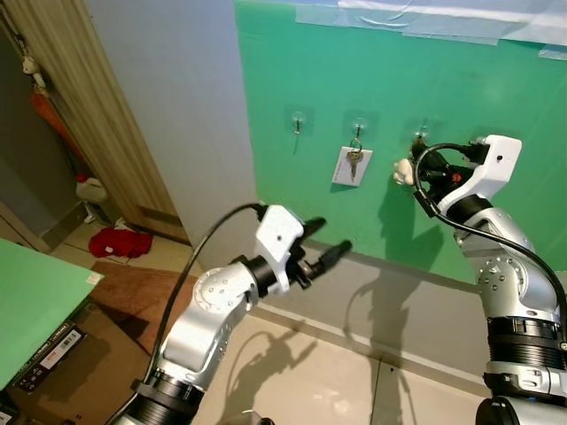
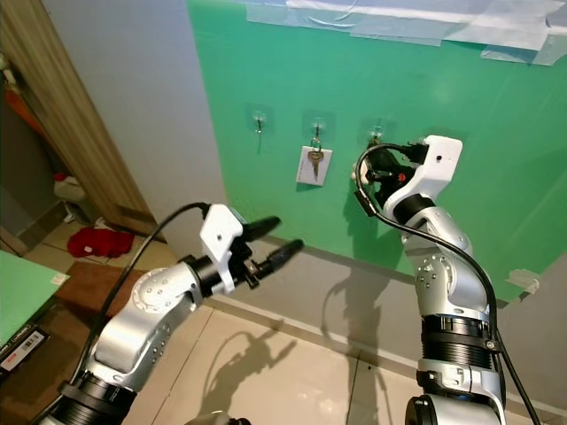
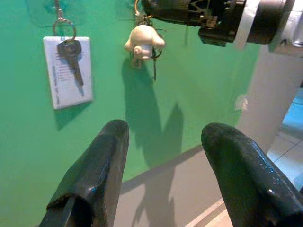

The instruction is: Hang keys on a hook

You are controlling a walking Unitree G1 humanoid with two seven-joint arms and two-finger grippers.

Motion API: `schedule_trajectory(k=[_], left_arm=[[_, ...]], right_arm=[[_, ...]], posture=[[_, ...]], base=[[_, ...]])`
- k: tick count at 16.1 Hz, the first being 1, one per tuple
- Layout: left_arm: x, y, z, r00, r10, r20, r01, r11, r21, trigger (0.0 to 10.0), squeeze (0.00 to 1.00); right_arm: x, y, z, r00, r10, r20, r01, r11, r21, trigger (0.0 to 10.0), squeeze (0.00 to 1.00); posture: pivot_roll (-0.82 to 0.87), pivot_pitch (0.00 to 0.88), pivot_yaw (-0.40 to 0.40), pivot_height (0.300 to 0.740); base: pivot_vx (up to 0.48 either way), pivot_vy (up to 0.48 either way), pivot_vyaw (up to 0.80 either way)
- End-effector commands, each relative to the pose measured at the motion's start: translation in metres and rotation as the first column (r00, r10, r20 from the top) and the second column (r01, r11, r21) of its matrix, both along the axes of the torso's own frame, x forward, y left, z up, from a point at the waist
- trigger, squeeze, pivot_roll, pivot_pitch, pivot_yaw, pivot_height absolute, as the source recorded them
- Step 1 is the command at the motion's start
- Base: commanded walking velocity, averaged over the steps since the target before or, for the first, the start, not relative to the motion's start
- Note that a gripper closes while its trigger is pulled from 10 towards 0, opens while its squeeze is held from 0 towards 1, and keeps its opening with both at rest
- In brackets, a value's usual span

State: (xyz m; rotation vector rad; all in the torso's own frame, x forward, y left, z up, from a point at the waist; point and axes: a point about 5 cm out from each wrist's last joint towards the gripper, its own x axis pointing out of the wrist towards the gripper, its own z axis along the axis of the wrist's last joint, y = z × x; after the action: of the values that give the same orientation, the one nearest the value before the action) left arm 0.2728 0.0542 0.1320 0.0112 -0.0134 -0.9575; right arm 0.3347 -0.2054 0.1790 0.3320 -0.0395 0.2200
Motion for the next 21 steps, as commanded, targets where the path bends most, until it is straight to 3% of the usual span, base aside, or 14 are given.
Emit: schedule_trajectory(k=[1, 4, 11, 16, 17, 18, 19, 21], left_arm=[[0.000, 0.001, 0.004, 1.000, -0.008, 0.027, 0.008, 1.000, 0.012, 10.0, 0.00], [0.001, 0.001, 0.004, 1.000, -0.006, 0.016, 0.006, 1.000, 0.008, 10.0, 0.00], [0.001, 0.001, 0.004, 1.000, -0.010, 0.020, 0.010, 1.000, 0.004, 10.0, 0.00], [0.001, 0.000, 0.004, 1.000, -0.011, 0.017, 0.011, 1.000, 0.003, 10.0, 0.00], [0.001, 0.000, 0.004, 1.000, -0.011, 0.017, 0.011, 1.000, 0.004, 10.0, 0.00], [0.001, 0.000, 0.004, 1.000, -0.011, 0.017, 0.011, 1.000, 0.004, 10.0, 0.00], [0.001, 0.000, 0.004, 1.000, -0.011, 0.017, 0.011, 1.000, 0.004, 10.0, 0.00], [0.001, 0.001, 0.004, 1.000, -0.011, 0.017, 0.011, 1.000, 0.005, 10.0, 0.00]], right_arm=[[0.000, -0.001, -0.003, 1.000, -0.006, -0.019, 0.007, 0.999, 0.039, 0.0, 0.00], [0.001, 0.000, -0.004, 0.999, 0.000, -0.042, 0.004, 0.996, 0.093, 0.0, 0.00], [0.002, 0.003, -0.002, 0.999, 0.022, -0.034, -0.020, 0.998, 0.065, 0.0, 0.00], [0.002, 0.001, -0.007, 0.998, 0.017, -0.066, -0.010, 0.995, 0.101, 0.0, 0.00], [0.002, 0.002, -0.010, 0.995, 0.022, -0.095, -0.012, 0.994, 0.105, 0.9, 0.00], [0.002, 0.002, -0.012, 0.994, 0.023, -0.111, -0.013, 0.996, 0.093, 4.8, 0.00], [0.002, 0.004, -0.013, 0.992, 0.029, -0.122, -0.019, 0.997, 0.081, 10.0, 0.00], [0.002, 0.005, -0.015, 0.991, 0.029, -0.129, -0.022, 0.998, 0.054, 10.0, 0.00]], posture=[[-0.07, 0.000, 0.085, 0.740], [-0.07, 0.000, 0.087, 0.740], [-0.07, 0.000, 0.085, 0.740], [-0.07, 0.000, 0.087, 0.740], [-0.07, 0.000, 0.087, 0.740], [-0.07, 0.000, 0.087, 0.740], [-0.07, 0.000, 0.087, 0.740], [-0.07, 0.000, 0.087, 0.740]], base=[[0.000, 0.000, 0.00], [0.000, 0.000, 0.00], [0.000, 0.000, 0.00], [0.000, 0.000, 0.00], [0.000, 0.000, 0.00], [0.000, 0.000, 0.00], [0.000, 0.000, 0.00], [0.000, 0.000, 0.00]])
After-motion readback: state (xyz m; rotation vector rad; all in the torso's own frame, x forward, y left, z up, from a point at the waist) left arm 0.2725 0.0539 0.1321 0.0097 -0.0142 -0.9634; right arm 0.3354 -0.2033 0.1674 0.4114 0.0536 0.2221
